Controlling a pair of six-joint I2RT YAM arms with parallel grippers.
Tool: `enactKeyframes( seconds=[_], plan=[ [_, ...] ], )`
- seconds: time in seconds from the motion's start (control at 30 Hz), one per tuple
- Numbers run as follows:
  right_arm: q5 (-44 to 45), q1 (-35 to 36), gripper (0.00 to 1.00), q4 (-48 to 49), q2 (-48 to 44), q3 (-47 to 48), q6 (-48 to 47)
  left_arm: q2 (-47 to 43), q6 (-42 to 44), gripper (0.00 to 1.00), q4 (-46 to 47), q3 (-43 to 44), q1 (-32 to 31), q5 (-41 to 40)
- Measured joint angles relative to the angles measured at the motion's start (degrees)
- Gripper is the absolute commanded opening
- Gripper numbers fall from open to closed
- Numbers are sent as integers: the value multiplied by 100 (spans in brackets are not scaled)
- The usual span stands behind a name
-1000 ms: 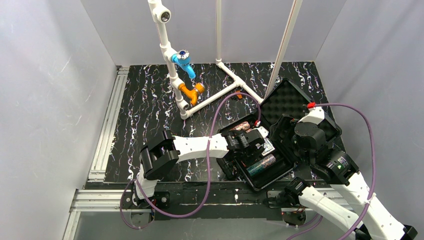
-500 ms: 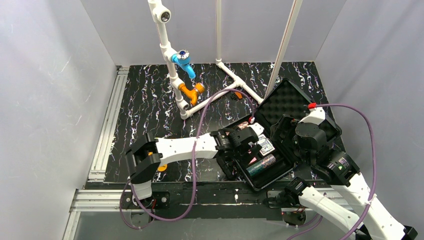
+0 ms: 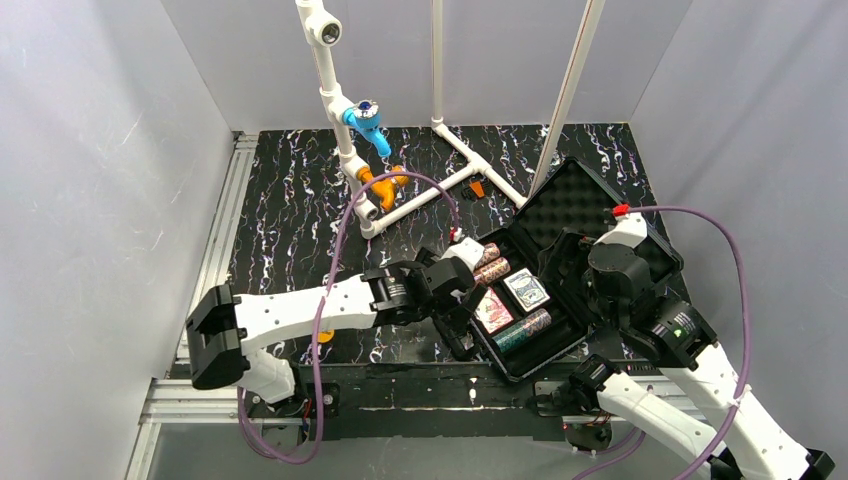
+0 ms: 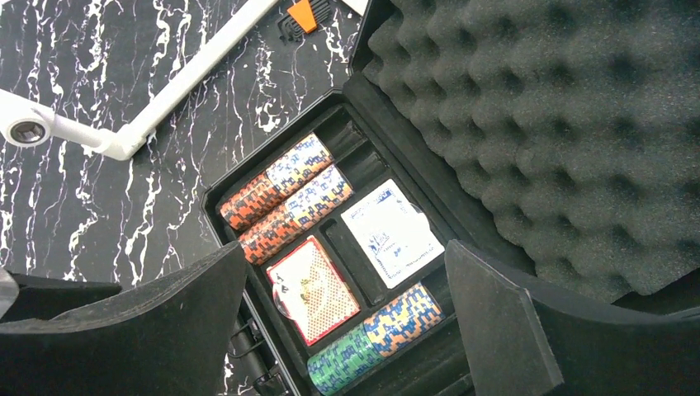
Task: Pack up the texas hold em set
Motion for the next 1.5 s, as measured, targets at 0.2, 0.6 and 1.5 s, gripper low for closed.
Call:
enactKeyframes(
  seconds=[0.2,0.6,1.5],
  plan=[
    [-140,0,98,101,260,0,2,-503,-308,98,-382,-380,0,-376],
    [-404,0,100,415,568,-9,28,-1947,-1119,99,-1292,-1237,0,-850],
    [-852,0,100,1032,970,-411,166,-3178,-4107,99,-3447,-2354,42,-1325]
  ],
)
